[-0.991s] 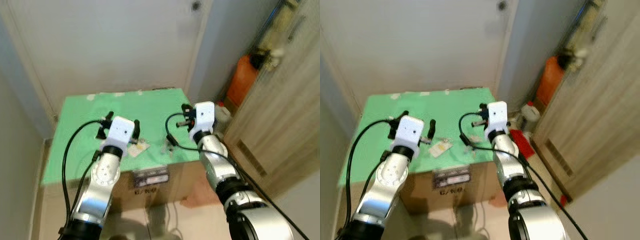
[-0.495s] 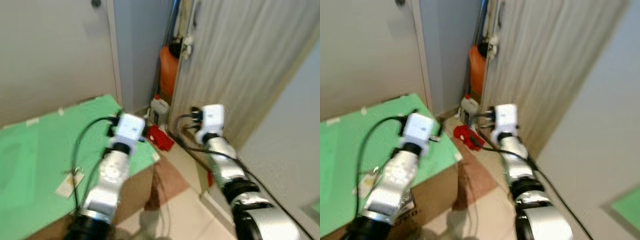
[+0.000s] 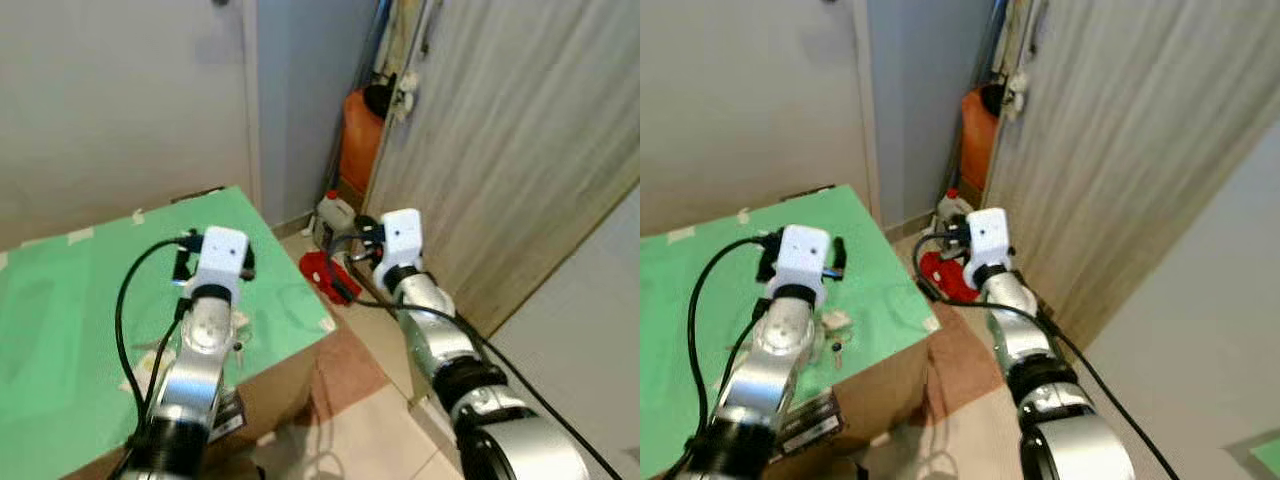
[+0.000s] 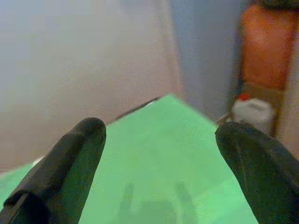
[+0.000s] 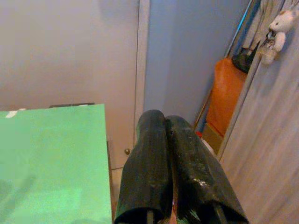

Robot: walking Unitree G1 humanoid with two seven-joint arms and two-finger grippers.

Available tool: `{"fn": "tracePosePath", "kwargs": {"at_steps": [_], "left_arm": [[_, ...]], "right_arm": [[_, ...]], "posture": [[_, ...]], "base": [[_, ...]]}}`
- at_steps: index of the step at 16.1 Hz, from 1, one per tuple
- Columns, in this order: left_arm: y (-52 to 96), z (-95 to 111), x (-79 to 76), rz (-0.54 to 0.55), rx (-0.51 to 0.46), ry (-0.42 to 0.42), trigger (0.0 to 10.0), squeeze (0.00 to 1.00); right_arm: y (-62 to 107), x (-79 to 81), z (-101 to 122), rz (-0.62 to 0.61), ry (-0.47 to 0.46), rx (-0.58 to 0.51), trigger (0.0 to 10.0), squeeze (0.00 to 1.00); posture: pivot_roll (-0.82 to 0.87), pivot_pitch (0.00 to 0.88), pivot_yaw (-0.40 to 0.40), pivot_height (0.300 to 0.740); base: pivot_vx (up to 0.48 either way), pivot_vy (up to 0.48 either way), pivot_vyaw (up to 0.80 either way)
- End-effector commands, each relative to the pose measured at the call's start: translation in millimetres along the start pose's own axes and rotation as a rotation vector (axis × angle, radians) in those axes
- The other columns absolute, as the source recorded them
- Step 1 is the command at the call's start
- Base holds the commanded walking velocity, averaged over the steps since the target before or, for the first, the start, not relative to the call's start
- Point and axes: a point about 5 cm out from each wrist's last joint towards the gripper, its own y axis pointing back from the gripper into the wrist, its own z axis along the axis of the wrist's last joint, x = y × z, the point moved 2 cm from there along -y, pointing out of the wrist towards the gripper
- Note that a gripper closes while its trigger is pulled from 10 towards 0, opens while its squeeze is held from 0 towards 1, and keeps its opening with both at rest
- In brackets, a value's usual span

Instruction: Hang keys on a hook

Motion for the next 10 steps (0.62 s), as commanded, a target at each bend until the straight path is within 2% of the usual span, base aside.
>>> {"fn": "tracePosePath", "kwargs": {"at_steps": [1,4,5,6,10], "left_arm": [[-3.0,-3.1,-2.9,0.015,0.031,0.009,10.0,0.00],[-7.0,-16.1,-4.5,0.023,0.089,0.027,10.0,0.00],[-6.9,-25.3,-18.1,-0.027,0.148,0.059,10.0,0.00],[-3.3,-32.8,-24.6,-0.030,0.196,0.068,10.0,0.00],[5.1,-56.1,-40.6,-0.044,0.311,0.097,10.0,0.00]], "right_arm": [[4.6,-8.8,-1.8,-0.009,0.015,0.011,10.0,0.00],[21.4,-22.5,-8.2,-0.015,0.043,0.029,10.0,0.00],[34.0,-29.9,-12.9,-0.014,0.062,0.051,10.0,0.00],[38.9,-32.8,-12.9,-0.016,0.067,0.055,10.0,0.00],[50.2,-37.4,-10.5,-0.017,0.082,0.071,10.0,0.00]], "posture": [[0.08,0.024,-0.135,0.740],[0.01,0.067,-0.156,0.740],[-0.01,0.080,-0.154,0.740],[-0.03,0.089,-0.156,0.740],[-0.07,0.106,-0.169,0.740]], "base": [[0.000,0.000,0.00],[0.000,0.000,0.00],[0.000,0.000,0.00],[0.000,0.000,0.00],[0.000,0.000,0.00]]}}
